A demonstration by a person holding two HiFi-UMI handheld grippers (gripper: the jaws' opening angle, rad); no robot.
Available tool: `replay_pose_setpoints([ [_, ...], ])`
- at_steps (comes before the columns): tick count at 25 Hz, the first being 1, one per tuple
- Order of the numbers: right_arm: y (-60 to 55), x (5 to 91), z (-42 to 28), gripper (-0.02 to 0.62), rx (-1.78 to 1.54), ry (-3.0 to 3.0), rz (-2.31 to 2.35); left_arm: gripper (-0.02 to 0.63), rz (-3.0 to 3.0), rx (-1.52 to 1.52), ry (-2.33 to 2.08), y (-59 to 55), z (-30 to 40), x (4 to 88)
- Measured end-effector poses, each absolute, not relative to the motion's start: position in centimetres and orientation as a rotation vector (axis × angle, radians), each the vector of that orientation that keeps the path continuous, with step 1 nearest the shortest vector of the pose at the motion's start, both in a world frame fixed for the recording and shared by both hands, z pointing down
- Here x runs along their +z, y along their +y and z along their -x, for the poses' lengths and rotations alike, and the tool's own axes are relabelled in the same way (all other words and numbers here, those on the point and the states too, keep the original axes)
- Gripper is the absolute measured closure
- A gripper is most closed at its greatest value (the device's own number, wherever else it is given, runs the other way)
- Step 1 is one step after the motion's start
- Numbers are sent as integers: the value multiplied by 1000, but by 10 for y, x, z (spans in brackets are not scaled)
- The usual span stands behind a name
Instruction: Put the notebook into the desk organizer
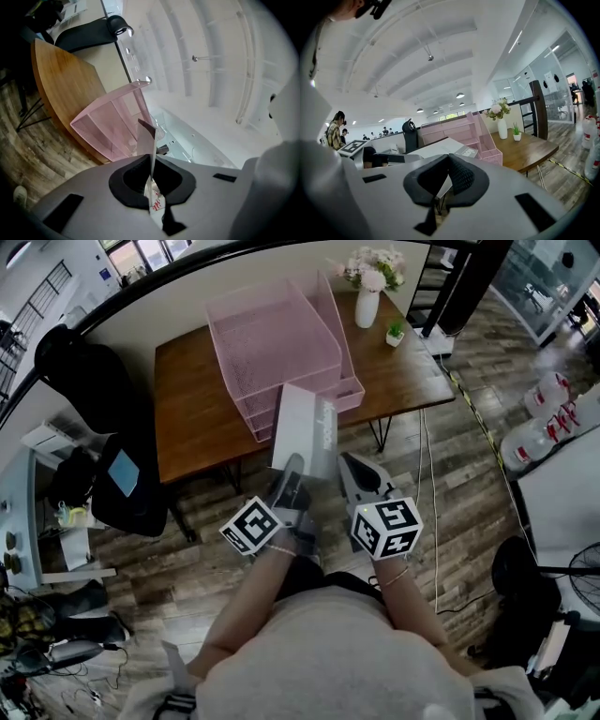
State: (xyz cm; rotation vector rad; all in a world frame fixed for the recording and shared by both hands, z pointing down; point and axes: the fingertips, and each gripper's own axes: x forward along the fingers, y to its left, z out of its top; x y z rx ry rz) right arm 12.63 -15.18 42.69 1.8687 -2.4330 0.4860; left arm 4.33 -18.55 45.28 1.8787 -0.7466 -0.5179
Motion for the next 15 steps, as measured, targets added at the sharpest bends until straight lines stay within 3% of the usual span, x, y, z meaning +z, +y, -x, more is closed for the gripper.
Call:
replay_pose_setpoints([
  [15, -207, 429, -116, 586, 508, -2481, -1803, 589, -1787, -592, -758, -244, -35, 463],
])
